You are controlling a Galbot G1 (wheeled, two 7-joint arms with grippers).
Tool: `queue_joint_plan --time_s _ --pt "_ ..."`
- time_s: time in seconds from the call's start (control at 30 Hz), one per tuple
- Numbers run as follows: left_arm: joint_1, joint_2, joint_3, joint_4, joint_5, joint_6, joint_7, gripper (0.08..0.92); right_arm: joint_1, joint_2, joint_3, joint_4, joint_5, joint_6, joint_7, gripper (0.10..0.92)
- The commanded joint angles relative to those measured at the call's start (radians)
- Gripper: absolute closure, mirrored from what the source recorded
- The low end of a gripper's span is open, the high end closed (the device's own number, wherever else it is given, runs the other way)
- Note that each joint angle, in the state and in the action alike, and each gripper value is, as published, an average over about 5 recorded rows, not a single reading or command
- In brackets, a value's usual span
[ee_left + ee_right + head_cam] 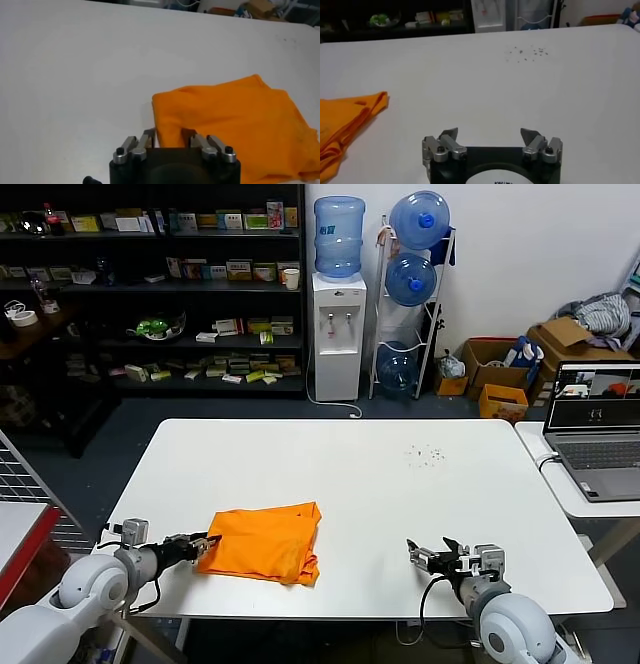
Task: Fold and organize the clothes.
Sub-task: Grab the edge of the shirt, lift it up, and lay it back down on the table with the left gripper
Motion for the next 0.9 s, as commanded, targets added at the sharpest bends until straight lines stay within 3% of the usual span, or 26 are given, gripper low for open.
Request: queue_joint_plan --time_s 0.03,0.37,0.67,0.9 --pt "-0.001 -0.004 0.001 0.001 -0.006 0.002 0.004 0.625 -0.001 -0.002 0.002 0.002 0.0 0.001 0.001 0.203" --pt "0.025 -0.004 -0.032 -0.076 -0.037 0.001 -0.017 0.885 0.003 0.003 0.0 -0.005 0.0 0.003 -0.001 0.203" --pt "0.072 0.038 -0.102 -0.247 -0.04 0.03 -0.106 0.899 0.01 0.003 -0.001 -0.011 -0.001 0.007 -0.008 0.203" --pt "0.125 0.122 -0.203 -0.274 -0.034 0.065 -0.159 0.899 0.029 0.007 -0.012 -0.024 -0.005 0.016 -0.024 0.203"
